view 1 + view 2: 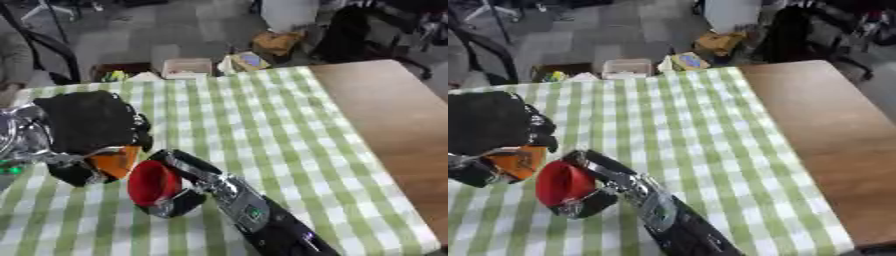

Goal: Pour the contents of one cup into another cup.

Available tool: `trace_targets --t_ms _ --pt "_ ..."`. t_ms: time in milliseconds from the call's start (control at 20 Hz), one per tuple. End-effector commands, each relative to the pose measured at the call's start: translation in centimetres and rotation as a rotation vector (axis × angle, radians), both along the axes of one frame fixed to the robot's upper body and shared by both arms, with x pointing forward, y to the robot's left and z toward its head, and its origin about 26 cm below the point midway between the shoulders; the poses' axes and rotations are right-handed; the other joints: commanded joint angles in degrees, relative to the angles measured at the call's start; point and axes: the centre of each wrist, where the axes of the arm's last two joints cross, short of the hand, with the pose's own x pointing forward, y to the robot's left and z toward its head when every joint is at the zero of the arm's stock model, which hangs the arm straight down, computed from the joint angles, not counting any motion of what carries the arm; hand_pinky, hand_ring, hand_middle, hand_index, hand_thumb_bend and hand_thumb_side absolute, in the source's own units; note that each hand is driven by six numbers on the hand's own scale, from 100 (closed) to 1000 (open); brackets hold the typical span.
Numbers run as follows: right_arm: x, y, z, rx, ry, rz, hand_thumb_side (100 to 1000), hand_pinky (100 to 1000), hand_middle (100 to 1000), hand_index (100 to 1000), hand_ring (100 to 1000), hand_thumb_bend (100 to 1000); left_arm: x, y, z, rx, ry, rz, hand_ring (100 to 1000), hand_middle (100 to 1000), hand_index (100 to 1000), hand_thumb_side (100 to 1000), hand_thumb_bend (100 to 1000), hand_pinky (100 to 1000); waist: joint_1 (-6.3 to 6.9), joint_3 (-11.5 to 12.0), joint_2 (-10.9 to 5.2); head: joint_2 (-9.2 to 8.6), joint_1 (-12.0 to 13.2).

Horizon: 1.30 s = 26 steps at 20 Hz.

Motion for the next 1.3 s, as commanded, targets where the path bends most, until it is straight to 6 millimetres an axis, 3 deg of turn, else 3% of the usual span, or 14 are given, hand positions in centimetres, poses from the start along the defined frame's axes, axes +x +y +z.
trace_targets --t_ms 50,1300 --pt "0.21 0.19 0.86 0.015 -0.021 0.002 100 488 251 504 270 100 -0.30 0.06 1.09 0.043 -0.039 -0.008 315 297 720 134 377 342 0.21 0.02 -1.03 -0.46 -0.10" --pt "0.22 0.17 0.87 0.015 -0.022 0.000 100 484 253 502 264 100 -0.26 0.15 1.22 0.054 -0.041 -0.007 305 285 713 131 388 328 0.51 0.14 -1.21 -0.52 -0.13"
